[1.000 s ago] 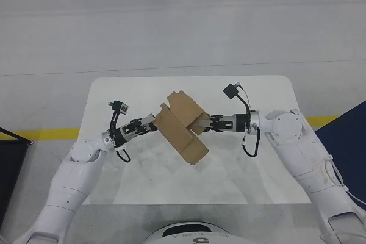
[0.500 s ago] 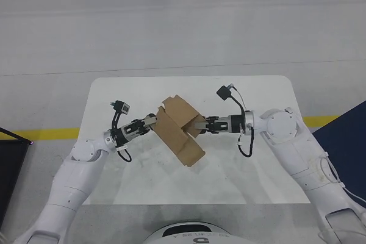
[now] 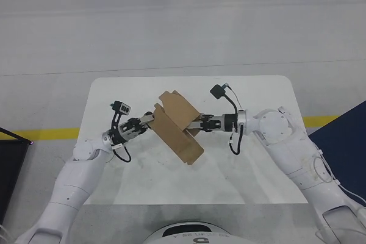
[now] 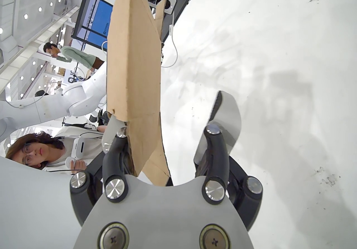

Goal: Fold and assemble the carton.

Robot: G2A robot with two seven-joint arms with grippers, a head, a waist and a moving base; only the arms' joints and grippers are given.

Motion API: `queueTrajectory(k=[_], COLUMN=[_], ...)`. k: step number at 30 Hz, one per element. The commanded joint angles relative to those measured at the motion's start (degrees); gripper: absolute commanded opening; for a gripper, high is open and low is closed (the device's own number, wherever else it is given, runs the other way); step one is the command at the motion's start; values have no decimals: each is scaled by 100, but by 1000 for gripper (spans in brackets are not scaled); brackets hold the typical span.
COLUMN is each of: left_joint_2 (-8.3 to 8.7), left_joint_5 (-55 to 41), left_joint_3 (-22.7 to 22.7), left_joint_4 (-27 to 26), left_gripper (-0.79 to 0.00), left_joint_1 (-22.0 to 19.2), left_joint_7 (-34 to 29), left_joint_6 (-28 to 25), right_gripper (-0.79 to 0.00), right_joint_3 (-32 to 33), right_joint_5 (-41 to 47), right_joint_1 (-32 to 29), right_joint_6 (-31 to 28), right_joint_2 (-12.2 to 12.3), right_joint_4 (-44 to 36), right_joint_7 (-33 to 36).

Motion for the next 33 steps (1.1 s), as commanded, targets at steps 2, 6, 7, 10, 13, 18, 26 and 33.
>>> queueTrajectory(k=[2, 6, 7, 10, 13, 18, 26, 33], left_joint_2=[-25, -55, -60, -75, -87, -106, -125, -141], left_joint_5=[-363, -691, -731, -767, -769, -757, -463, -446], left_joint_3=[-18, -59, -69, -102, -129, -176, -194, -224], left_joint_4=[109, 247, 279, 343, 373, 362, 184, 125], left_gripper=[-785, -785, -785, -785, -785, -785, -785, -785], left_joint_1=[-24, -63, -75, -101, -108, -113, -87, -37], left_joint_7=[-165, -312, -345, -363, -360, -286, -111, -109], left_joint_6=[55, 76, 66, -19, -80, -130, -206, -196], right_gripper=[0, 0, 0, 0, -12, -166, -277, -329], right_joint_3=[74, 211, 271, 581, 909, 985, 410, 7], right_joint_5=[-22, -65, -57, 141, 753, 1905, 2463, 2507], right_joint_1=[-37, -114, -148, -341, -639, -727, -253, 125], right_joint_6=[31, 70, 73, 22, -275, -706, -667, -573], right_joint_2=[14, 43, 55, 106, 161, 203, 74, -52], right_joint_4=[0, -45, -59, -127, -252, -245, 208, 660], right_joint_7=[-98, -211, -253, -456, -358, 791, 1254, 1210])
